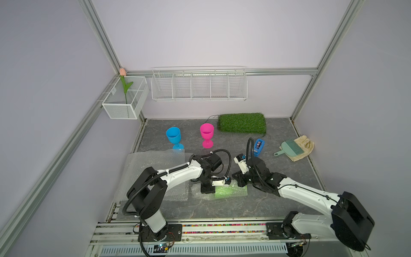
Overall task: Wrap wine glasses in bubble wrap
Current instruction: Stick the tape on the bubble wrap.
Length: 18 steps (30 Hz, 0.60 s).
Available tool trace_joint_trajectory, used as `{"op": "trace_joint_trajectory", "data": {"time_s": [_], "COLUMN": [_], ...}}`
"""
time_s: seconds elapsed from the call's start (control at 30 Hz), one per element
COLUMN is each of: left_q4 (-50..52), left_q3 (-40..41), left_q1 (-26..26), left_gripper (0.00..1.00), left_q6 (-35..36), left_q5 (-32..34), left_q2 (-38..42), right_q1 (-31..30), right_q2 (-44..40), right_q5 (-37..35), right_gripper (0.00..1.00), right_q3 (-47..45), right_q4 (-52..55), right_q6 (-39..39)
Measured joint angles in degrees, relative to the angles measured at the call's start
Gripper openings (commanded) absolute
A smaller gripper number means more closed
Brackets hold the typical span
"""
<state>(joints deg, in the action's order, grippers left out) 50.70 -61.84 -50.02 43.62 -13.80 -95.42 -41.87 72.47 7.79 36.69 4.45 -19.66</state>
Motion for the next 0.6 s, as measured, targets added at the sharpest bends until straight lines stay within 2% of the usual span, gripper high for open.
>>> {"op": "trace_joint_trajectory", "data": {"time_s": [0.33,0.43,0.53,0.6], "left_q4": [-2.3,-2.9,-2.6,-2.6], "left_q3": [1.0,1.1,1.5,1.5], "left_q1": [-0.6,-0.7,-0.7,-0.7], "left_gripper": [0.0,0.0,0.0,0.0], "left_q6": [-1.5,-1.5,-1.5,-1.5], "left_q5": [1.2,1.7,1.9,1.9], "left_q2": [1.2,1.5,1.5,1.5], "right_q1": [0.1,0.1,0.3,0.3], "right_q2": [6.3,7.1,7.3,7.3], "right_q5": [-3.6,-7.1,-11.7,-14.2], "right_gripper": [0.08,0.17,0.35,0.42], "right_q3": [7.4,9.8,11.3,12.0], "right_q4": [14.7,19.2,24.3,27.3], "right_q6": [2.7,3.6,4.2,4.7]}}
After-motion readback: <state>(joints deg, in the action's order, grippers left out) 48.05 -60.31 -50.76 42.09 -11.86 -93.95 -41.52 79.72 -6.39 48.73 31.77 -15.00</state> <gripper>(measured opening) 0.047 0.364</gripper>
